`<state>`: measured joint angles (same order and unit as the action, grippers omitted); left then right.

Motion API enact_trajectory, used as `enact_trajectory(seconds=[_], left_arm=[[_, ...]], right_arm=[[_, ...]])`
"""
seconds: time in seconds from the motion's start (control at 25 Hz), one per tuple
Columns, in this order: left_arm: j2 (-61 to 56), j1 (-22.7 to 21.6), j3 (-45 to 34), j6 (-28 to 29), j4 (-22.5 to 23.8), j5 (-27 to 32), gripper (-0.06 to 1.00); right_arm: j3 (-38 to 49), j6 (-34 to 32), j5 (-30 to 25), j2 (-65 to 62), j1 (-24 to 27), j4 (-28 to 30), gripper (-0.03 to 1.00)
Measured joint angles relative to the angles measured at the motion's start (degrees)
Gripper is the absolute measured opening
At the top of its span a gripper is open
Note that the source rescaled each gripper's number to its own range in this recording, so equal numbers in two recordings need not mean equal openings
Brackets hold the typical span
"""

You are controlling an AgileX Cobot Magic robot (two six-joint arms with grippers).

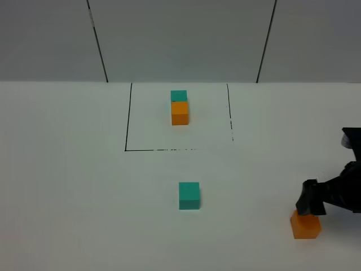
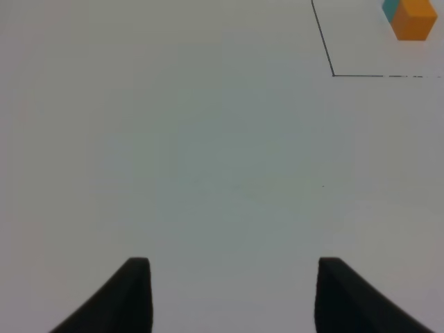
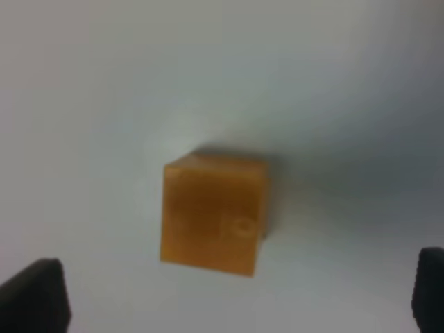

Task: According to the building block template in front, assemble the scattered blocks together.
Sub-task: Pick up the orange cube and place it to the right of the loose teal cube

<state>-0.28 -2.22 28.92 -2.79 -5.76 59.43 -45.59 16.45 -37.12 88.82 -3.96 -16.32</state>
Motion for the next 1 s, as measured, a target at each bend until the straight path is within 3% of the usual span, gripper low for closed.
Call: enact_trajectory(seconds=[0.32,0.84,1.0], left_arm=[[0.0,0.0,0.0,0.0,0.0,0.0,0.14],[0.0,0.0,0.0,0.0,0.0,0.0,0.14],[0.0,0.0,0.0,0.0,0.0,0.0,0.14]], right_arm=[[-0.56,-1.91,6.0,7.14,-3.67,0.59,1.0],[-0.87,-4.82,8.63,15.42,-3.77,3.94,0.99],[-1.31,-5.08,8.17,16.34,-3.77,4.44,0.93]])
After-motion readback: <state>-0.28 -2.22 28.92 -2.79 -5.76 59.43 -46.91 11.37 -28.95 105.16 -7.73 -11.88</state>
